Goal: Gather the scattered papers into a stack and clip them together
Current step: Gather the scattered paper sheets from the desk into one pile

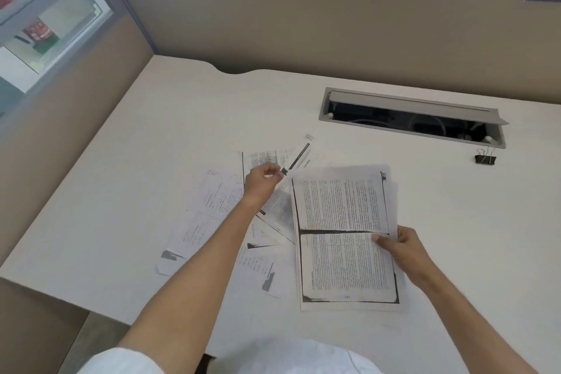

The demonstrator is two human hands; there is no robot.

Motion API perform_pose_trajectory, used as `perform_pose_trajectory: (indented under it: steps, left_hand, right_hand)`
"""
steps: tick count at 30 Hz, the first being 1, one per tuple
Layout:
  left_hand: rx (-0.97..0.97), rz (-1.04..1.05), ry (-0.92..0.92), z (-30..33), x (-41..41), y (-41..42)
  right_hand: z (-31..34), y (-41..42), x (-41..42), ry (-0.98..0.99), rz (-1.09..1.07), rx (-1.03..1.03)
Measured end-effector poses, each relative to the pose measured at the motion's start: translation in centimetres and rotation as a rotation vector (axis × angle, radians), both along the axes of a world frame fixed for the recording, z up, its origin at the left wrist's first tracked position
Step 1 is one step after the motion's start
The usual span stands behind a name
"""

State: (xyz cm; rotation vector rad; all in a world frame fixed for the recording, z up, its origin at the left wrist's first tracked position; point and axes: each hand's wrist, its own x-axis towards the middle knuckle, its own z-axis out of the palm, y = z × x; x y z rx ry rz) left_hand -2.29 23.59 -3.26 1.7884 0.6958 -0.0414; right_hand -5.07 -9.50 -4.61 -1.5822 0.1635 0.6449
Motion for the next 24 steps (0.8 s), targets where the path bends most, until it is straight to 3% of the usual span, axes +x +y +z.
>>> perform_pose_trajectory:
  steps: [14,24]
  left_hand:
    - [0.407,-0.337,0.074,-2.0,10.6,1.1]
    - [0.537,-0.537,0.246,-2.8,16.1,0.2]
  right_hand:
    - [-3.0,1.1,1.3,0.033,0.079,-0.162]
    - [-4.0,1.2,2.0,0.055,0.072,-0.227]
